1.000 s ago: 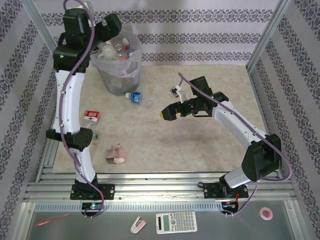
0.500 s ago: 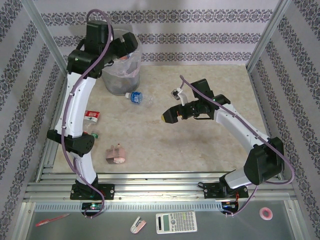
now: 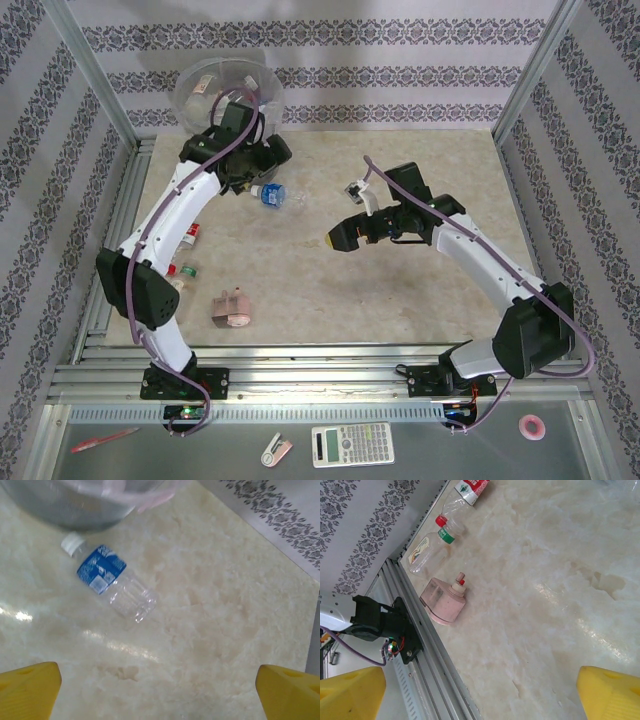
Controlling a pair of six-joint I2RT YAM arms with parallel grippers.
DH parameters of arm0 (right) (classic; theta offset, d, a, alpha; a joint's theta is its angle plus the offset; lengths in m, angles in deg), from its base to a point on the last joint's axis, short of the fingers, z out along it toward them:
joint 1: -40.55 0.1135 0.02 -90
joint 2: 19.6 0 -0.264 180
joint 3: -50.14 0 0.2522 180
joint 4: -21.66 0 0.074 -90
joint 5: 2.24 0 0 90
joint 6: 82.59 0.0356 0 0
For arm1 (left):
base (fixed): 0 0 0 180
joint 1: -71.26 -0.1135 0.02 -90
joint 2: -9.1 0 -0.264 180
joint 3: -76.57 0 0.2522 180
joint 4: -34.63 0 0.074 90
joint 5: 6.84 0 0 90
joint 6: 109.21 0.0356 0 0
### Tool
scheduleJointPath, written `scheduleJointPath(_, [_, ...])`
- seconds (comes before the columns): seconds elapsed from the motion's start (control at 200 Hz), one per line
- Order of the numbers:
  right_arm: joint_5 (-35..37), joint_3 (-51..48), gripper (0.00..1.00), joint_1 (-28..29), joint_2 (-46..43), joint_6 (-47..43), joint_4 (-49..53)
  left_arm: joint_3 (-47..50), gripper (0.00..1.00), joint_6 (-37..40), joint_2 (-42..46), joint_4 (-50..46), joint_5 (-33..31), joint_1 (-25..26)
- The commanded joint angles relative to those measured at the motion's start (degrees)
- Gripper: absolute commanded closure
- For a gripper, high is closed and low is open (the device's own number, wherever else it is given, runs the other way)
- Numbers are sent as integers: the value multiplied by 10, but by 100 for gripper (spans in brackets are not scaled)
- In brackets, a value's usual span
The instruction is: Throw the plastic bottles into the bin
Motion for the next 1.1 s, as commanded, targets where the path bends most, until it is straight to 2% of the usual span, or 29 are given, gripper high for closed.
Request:
scheduleJointPath(0.0, [2, -8, 2, 6, -16, 0, -3, 57, 0, -79, 26, 90, 20, 4])
scheduleJointPath(0.13, [4, -10, 2, 6, -19, 1, -2, 116, 0, -118, 26, 142, 31, 4])
scheduleJointPath(0.44, [8, -17, 2, 6, -29, -2, 1, 191, 0, -191, -8, 219, 42, 6])
scheduleJointPath(0.909, [6, -25, 2, 0, -49, -6, 5, 169, 0, -244, -101, 251, 26, 9])
scheduleJointPath(1.094, [5, -32, 2, 3, -61, -9, 3, 133, 0, -259, -154, 257, 22, 8])
